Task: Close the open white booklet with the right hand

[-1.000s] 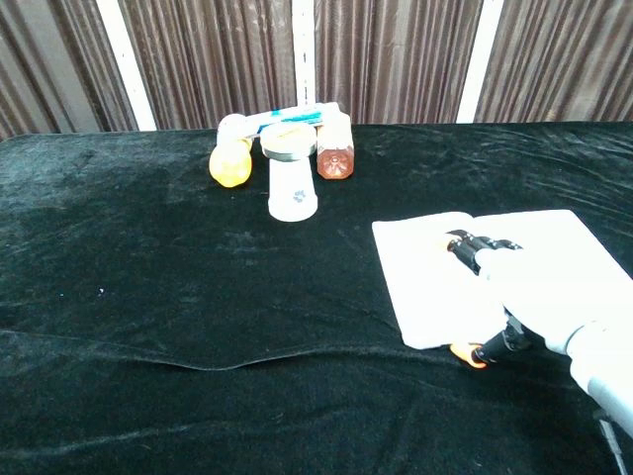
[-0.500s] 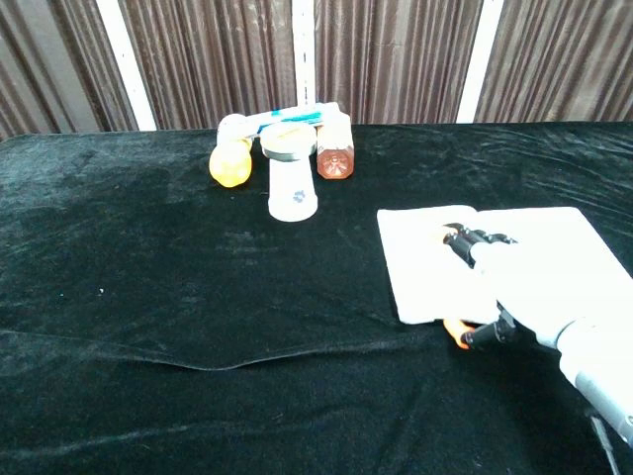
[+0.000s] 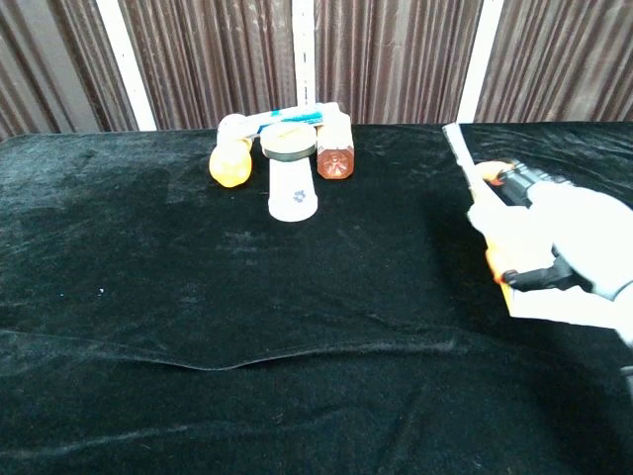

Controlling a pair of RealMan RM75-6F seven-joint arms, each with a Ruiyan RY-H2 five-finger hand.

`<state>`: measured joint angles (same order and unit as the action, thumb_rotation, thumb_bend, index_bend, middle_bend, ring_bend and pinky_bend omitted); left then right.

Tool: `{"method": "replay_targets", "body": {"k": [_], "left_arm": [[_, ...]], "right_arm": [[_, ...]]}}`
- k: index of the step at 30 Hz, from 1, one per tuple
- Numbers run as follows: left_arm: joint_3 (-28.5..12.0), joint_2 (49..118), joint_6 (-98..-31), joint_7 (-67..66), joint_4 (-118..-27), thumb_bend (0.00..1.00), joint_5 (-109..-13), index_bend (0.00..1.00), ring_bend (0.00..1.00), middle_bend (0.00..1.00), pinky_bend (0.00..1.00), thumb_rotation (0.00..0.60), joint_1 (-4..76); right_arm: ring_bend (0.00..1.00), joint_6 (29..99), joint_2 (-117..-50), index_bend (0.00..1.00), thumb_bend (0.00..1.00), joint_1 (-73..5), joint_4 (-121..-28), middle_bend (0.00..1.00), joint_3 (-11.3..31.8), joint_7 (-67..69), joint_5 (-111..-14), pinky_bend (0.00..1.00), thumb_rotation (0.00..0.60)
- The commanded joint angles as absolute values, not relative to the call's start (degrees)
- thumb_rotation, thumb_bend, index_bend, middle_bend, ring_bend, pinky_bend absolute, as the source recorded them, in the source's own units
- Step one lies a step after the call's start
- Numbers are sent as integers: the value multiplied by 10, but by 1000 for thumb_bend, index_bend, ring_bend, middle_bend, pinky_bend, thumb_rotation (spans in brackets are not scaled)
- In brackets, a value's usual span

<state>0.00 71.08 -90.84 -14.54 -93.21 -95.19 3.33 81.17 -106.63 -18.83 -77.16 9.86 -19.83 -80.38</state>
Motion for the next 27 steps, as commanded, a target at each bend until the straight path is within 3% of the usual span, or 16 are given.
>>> {"method": "replay_targets", "body": {"k": [1,10,15,20,27], "left_arm": [[0,711,-908,-147,-932,183,-952,0,0,0,0,600,33],[4,715,-909,-154,-932,184,-959,0,0,0,0,600,33],[5,716,-910,-158,-932,184,-962,0,0,0,0,600,32],[2,715,-912,-153,-931,183,-960,0,0,0,0,600,32],[-3,709,-918,-135,-927,183,-957,0,0,0,0,600,33]], "right_arm": [[0,828,-1043,0,384,-176,-786,0,104,-194,-803,0,600],[0,854,-984,0,236,-145,-810,0,111,-172,-790,0,600],[0,867,-956,0,218,-128,-807,0,112,-153,-785,0,600],[0,878,-912,0,212,-110,-822,0,86,-124,-817,0,600],[0,859,-793,0,167,-95,-895,0,7,-153,-892,0,600]]}}
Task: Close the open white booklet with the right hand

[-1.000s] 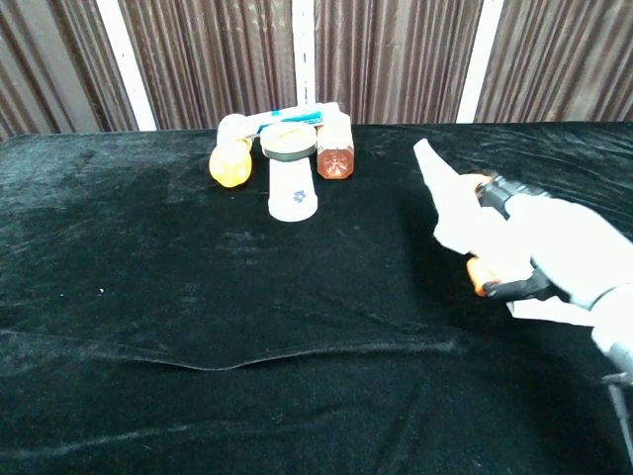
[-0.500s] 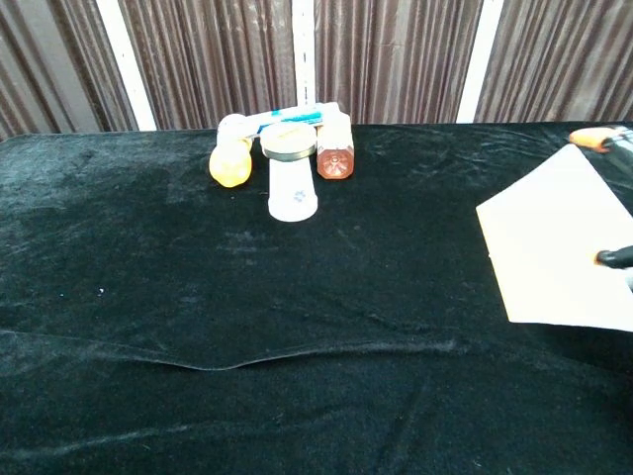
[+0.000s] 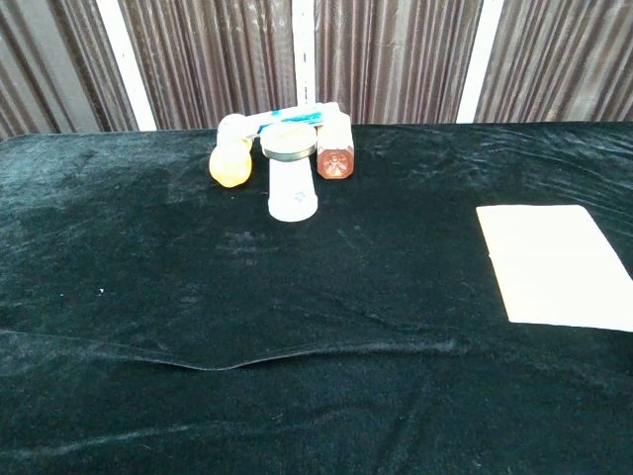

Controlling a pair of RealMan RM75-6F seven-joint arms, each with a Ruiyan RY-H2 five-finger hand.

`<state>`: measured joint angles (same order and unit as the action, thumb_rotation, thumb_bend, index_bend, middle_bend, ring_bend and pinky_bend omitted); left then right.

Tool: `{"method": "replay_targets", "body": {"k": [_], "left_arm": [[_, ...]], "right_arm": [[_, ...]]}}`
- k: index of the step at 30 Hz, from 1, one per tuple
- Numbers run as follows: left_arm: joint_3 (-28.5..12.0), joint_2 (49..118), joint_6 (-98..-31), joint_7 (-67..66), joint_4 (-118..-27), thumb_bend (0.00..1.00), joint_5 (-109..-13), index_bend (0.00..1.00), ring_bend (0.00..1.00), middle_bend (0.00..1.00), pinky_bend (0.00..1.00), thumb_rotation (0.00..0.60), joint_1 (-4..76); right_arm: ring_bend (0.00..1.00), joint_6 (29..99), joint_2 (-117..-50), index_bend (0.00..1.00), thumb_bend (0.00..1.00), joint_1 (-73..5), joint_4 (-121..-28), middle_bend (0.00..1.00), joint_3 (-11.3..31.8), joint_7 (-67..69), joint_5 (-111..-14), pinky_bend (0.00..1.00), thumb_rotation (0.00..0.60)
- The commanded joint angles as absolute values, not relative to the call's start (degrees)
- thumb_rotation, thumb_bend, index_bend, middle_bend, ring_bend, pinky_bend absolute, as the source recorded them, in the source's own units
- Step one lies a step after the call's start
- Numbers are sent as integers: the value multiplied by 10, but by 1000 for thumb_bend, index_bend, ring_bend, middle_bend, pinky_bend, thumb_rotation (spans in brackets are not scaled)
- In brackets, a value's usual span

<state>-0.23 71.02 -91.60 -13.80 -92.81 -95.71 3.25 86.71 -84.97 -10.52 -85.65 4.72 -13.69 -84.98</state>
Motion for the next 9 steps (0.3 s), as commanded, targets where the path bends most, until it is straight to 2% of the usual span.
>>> {"method": "replay_targets", "body": {"k": [1,5,9], "left_arm": [[-3,709,-918,-134,-927,183,-958,0,0,0,0,600,33],[-1,708,-919,-134,-926,182,-961,0,0,0,0,600,32],[0,710,-918,-137,-925,182,-964,0,0,0,0,600,33]], "right_arm": [[0,862,-782,0,165,-92,-899,0,0,-155,-902,0,600],[0,876,-753,0,161,-76,-902,0,-26,-158,-932,0,600],[0,879,-745,0,160,-68,-892,0,-33,-154,-939,0,600]]}}
